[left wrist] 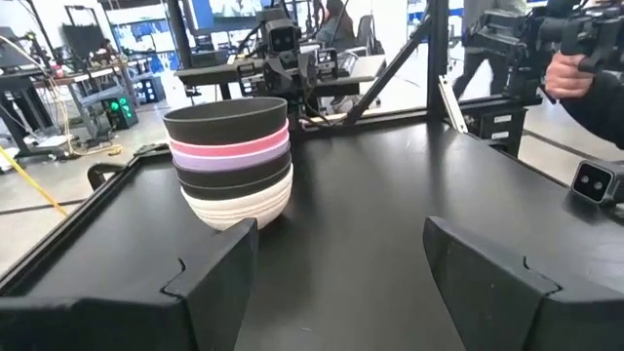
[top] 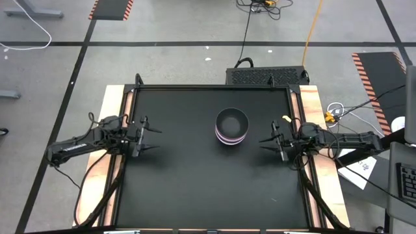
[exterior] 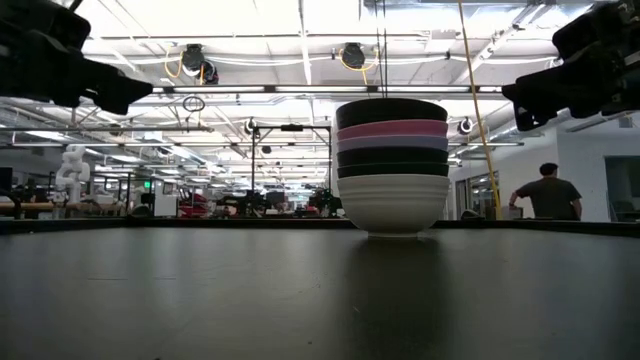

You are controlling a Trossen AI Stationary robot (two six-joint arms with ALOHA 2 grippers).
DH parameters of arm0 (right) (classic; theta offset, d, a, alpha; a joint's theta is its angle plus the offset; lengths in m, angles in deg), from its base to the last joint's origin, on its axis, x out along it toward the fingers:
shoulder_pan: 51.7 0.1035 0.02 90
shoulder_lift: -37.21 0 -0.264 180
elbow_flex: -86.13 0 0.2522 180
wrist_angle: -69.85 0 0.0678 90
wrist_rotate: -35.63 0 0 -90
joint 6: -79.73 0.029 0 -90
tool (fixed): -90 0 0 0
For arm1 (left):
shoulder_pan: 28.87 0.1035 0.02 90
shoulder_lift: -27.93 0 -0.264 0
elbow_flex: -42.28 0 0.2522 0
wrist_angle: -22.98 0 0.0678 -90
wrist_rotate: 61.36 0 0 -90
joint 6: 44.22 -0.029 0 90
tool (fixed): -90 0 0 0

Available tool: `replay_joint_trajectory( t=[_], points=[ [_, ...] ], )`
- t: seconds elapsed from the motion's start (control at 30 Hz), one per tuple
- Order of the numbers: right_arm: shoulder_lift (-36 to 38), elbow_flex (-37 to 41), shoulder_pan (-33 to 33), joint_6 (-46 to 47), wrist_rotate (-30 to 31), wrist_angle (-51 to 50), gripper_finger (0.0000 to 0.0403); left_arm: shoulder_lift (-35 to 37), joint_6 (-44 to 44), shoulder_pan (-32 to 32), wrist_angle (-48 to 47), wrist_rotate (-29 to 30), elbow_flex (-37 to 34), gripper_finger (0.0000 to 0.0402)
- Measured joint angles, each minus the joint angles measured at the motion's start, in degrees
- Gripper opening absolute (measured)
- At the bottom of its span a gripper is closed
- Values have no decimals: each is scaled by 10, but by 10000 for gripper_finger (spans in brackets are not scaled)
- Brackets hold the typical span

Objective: Nest bowls inside each other
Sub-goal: Return to Home Position

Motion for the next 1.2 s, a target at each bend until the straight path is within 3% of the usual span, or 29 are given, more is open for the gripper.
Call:
replay_joint_trajectory(
  t=[0.8, 1.2],
  points=[
    [-1, 0, 0, 19, 0, -18, 89, 0, 37, 0, -23, 30, -10, 294],
    [-51, 0, 0, 18, 1, -21, 89, 0, 42, 0, -23, 29, -10, 294]
  ],
)
